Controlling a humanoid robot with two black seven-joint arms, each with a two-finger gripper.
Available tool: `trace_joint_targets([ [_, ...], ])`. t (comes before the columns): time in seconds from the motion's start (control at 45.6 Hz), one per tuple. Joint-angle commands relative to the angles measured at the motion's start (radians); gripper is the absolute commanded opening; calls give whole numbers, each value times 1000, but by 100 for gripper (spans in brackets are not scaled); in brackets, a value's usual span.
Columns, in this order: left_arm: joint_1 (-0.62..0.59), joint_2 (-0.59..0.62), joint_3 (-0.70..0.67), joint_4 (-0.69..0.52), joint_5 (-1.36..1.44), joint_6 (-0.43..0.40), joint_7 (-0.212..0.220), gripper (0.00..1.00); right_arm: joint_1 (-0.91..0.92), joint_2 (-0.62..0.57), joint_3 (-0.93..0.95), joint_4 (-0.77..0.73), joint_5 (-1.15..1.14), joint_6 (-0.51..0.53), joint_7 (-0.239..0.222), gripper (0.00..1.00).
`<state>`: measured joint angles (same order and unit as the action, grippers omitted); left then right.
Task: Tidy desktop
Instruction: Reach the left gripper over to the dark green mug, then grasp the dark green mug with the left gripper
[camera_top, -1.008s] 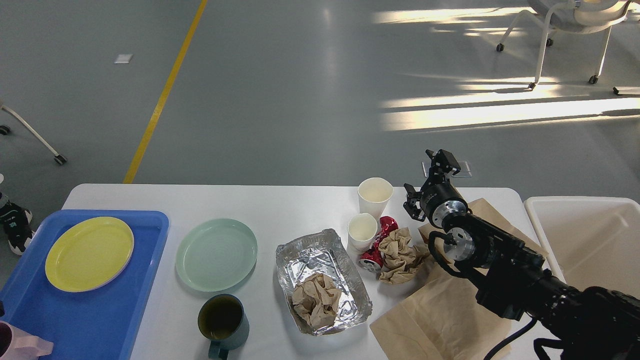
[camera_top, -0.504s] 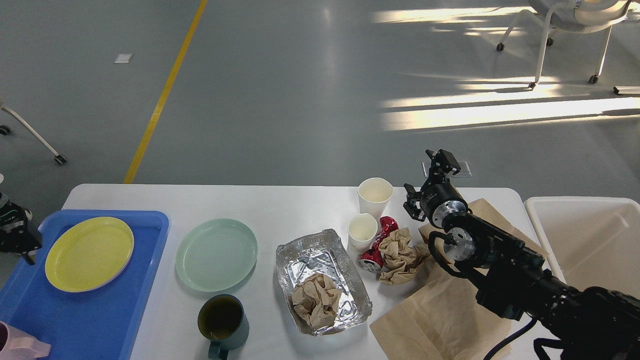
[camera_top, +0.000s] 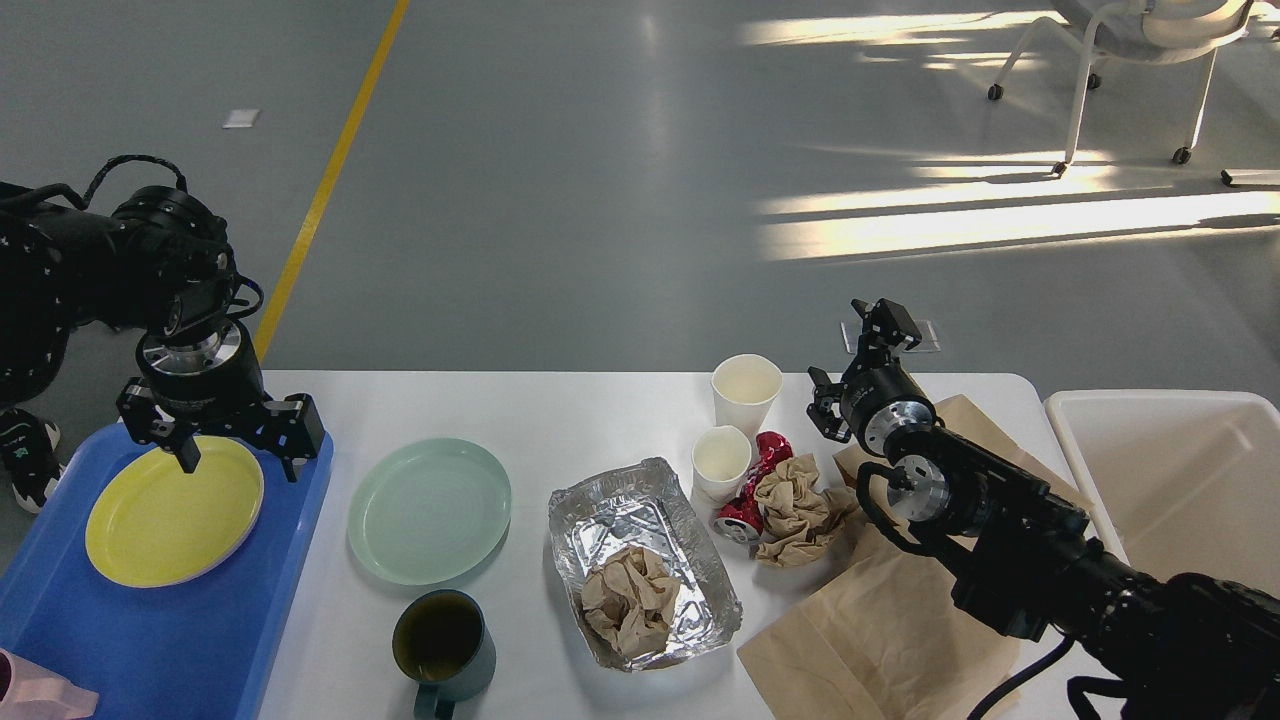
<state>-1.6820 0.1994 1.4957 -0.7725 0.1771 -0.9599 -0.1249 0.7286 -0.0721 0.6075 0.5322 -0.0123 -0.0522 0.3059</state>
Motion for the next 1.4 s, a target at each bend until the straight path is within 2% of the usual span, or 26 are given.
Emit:
trace_joint_targets([
  [0.0,-73,-28,-3,-39,-1,0,-7,95,0,0,0,0,0,0,-1,100],
  [0.219,-137,-54,-74,-151,-11,0,-12,95,0,0,2,0,0,0,-1,100],
  [0.307,-136,-103,-130,-174,-15,0,-12,95,0,0,0,0,0,0,-1,100],
  [0.679,-13,-205,-187,-174,-16,0,-5,95,0,0,0,0,0,0,-1,100],
  [1.249,111,-209,-186,-133,-18,0,1,93,0,0,0,0,0,0,-1,100],
  [1.38,137,-210,-183,-84,-18,0,-1,90,0,0,0,0,0,0,-1,100],
])
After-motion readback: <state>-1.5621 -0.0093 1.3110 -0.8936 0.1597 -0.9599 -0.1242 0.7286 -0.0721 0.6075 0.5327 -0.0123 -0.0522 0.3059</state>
